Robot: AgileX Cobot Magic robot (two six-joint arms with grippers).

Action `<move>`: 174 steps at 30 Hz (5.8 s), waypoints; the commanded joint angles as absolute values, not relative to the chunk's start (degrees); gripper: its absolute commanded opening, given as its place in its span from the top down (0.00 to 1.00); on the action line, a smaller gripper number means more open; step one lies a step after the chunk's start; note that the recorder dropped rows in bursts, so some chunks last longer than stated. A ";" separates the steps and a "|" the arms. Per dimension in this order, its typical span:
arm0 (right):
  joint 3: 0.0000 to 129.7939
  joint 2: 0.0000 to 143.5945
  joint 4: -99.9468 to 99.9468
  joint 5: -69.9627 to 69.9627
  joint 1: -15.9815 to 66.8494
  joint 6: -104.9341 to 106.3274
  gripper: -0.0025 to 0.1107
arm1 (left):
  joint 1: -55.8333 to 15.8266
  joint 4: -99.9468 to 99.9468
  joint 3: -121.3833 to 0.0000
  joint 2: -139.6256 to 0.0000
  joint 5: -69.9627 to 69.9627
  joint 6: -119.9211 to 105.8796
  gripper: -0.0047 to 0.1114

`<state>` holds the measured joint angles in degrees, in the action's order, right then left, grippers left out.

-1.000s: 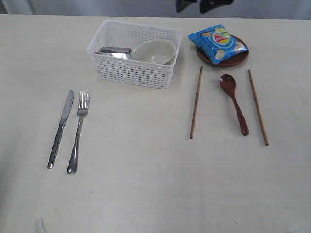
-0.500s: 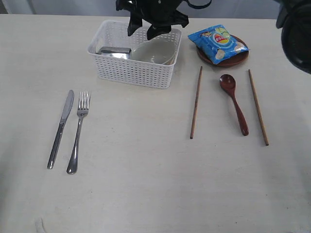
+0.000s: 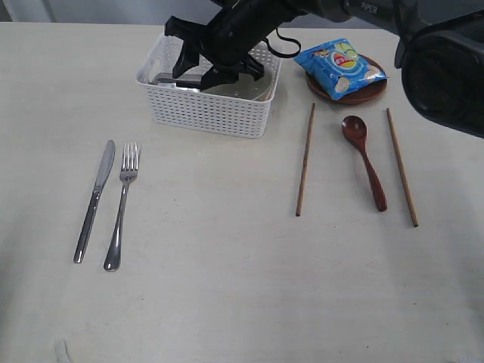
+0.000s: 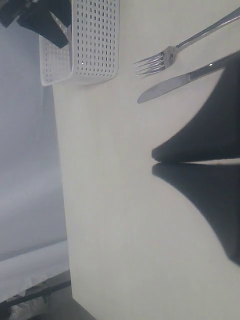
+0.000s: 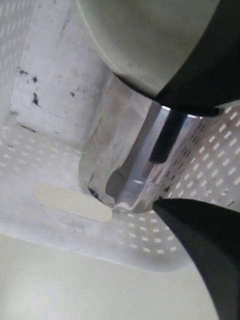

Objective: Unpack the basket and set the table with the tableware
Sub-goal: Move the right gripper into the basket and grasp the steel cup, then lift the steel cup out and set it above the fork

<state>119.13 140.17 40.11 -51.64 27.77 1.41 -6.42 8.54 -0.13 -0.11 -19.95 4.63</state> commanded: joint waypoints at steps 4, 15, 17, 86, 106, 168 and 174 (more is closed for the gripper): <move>119.54 140.87 43.13 -48.69 27.50 4.86 0.75 | -6.77 8.51 0.00 0.00 -19.92 4.76 0.96; 121.72 140.77 46.97 -47.90 27.50 12.10 0.98 | -6.77 8.76 0.00 0.00 -19.92 4.76 0.96; 123.98 140.77 46.86 -49.16 27.50 12.37 0.98 | -6.77 8.76 0.00 0.00 -19.92 4.76 0.96; 148.81 148.64 0.00 -62.70 50.80 -8.10 0.98 | -6.77 8.76 0.00 0.00 -19.92 4.76 0.96; 148.81 150.35 -1.79 -62.42 50.70 -8.10 0.98 | -6.77 8.76 0.00 0.00 -19.92 4.76 0.96; 142.36 129.33 -3.09 -69.96 42.60 -2.17 0.98 | -6.77 8.49 0.00 0.00 -19.92 4.76 0.96; 132.98 126.88 -2.98 -69.96 33.04 -2.17 0.98 | -6.77 8.49 0.00 0.00 -19.92 4.76 0.96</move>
<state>135.25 127.81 -2.40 -69.58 35.78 -2.80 -6.42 8.54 -0.13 -0.11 -19.95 4.63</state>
